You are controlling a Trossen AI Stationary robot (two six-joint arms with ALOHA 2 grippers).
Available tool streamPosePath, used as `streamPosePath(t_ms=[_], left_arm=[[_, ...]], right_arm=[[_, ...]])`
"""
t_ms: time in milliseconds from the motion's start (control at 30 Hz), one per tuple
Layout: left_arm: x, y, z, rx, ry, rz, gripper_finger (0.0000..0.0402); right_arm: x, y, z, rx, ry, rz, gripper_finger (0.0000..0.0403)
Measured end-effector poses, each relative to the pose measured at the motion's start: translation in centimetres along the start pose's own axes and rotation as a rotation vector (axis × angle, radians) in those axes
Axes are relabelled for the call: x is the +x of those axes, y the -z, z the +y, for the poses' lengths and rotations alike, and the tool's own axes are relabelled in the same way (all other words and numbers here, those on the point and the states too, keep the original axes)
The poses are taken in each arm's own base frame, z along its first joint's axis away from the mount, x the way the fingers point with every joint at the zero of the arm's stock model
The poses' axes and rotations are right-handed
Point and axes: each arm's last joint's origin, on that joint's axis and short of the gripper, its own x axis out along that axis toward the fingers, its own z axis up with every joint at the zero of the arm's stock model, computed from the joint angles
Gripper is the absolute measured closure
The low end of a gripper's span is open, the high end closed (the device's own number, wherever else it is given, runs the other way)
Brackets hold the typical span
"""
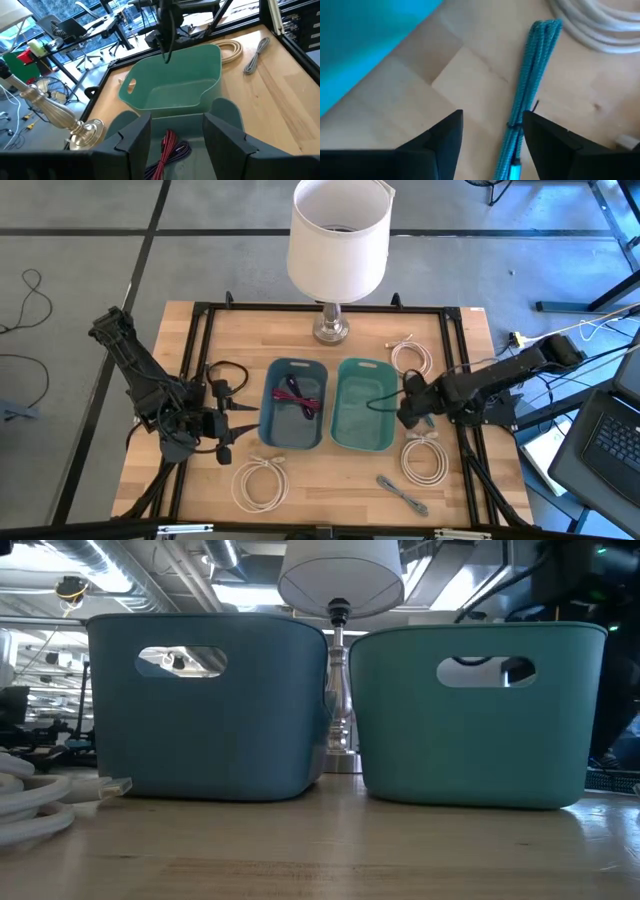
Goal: Pick and place items into bin
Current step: Put the blue patterned USB cable into the blue bin
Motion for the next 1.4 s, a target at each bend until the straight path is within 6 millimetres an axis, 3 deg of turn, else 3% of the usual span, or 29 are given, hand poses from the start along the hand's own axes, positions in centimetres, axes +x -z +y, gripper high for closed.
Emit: streamPosePath(t_ms=[300, 533, 800, 1033, 1400], left_arm=[[0.0, 0.1, 0.0, 0.012, -0.001, 0.007, 0.0231], [0.0, 0.2, 0.0, 0.015, 0.001, 0.01, 0.0231], [0.0, 0.2, 0.0, -0.007, 0.002, 0.013, 0.0231], [0.0, 0.3, 0.0, -0.028, 0.029, 0.023, 0.0231], [0.0, 0.3, 0.0, -0.054, 0.029, 0.024, 0.0231]], right_arm=[[0.2, -1.9, -1.6, -0.019, 0.075, -0.035, 0.0196], [-2.1, -1.4, -3.7, 0.066, 0.137, -0.105, 0.0196], [-4.0, -0.6, -5.1, 0.215, -0.054, -0.086, 0.0198], [-3.9, -0.3, -3.4, 0.175, -0.182, -0.028, 0.0198], [-3.1, 2.3, -1.6, 0.1, -0.08, 0.104, 0.0198]])
